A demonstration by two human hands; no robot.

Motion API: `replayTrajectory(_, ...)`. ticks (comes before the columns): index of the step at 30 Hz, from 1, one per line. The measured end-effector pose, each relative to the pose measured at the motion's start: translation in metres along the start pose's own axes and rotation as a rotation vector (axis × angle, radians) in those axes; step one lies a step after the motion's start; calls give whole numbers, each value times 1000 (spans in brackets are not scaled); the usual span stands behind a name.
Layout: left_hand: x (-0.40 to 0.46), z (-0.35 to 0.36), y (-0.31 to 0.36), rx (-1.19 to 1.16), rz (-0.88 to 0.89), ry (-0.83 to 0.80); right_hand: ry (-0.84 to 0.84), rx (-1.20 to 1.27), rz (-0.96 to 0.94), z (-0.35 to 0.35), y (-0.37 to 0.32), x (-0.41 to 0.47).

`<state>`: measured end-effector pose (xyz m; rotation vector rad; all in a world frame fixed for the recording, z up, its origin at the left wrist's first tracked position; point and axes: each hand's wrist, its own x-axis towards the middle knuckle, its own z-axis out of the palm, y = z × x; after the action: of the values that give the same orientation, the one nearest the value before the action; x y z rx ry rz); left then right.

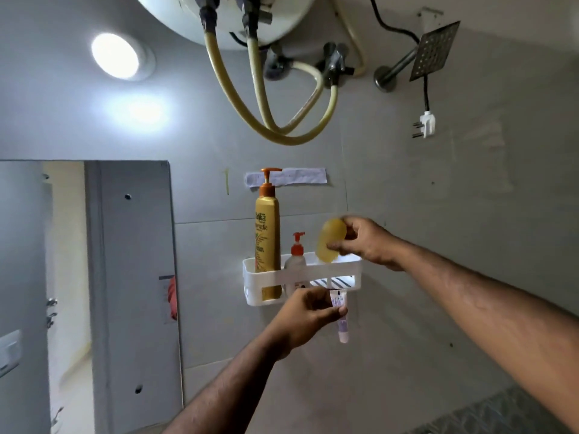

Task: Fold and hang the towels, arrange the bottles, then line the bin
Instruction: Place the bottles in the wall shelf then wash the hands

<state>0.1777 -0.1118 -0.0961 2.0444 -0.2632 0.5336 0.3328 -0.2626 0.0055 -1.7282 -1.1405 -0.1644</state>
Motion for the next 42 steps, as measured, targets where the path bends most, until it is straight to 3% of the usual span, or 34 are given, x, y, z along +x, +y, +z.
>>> replayTrajectory(3,-1,-1,-4,58,-8,-5,-170,-79,54,3,5,1)
replayTrajectory(8,0,-4,-12,54,-45,18,-298,-80,115,7,9,6)
replayTrajectory(18,5,7,-24,-34,-67,26,-295,-122,96,8,2,0)
replayTrajectory(20,7,13,-22,-64,-51,22,-209,-157,30,8,5,-5)
replayTrajectory(23,11,22,-14,-134,-12,50,181,-195,-243,0,5,-16)
replayTrajectory(24,14,25,-9,-164,5,63,232,-137,-287,-6,2,-22)
replayTrajectory(26,20,31,5,-226,35,92,115,22,-214,-19,-10,-35)
replayTrajectory(29,35,38,24,-271,72,144,-243,-30,-16,-36,-17,-53)
replayTrajectory(31,43,43,32,-273,92,184,-311,-27,12,-45,-14,-59)
replayTrajectory(34,46,51,35,-292,129,214,-219,8,-41,-53,-9,-59)
replayTrajectory(37,44,55,25,-328,60,179,40,148,-126,-53,-2,-49)
replayTrajectory(40,41,55,2,-153,-69,54,264,258,-174,-47,5,-35)
replayTrajectory(42,39,52,-11,-53,-126,3,294,222,-178,-42,13,-27)
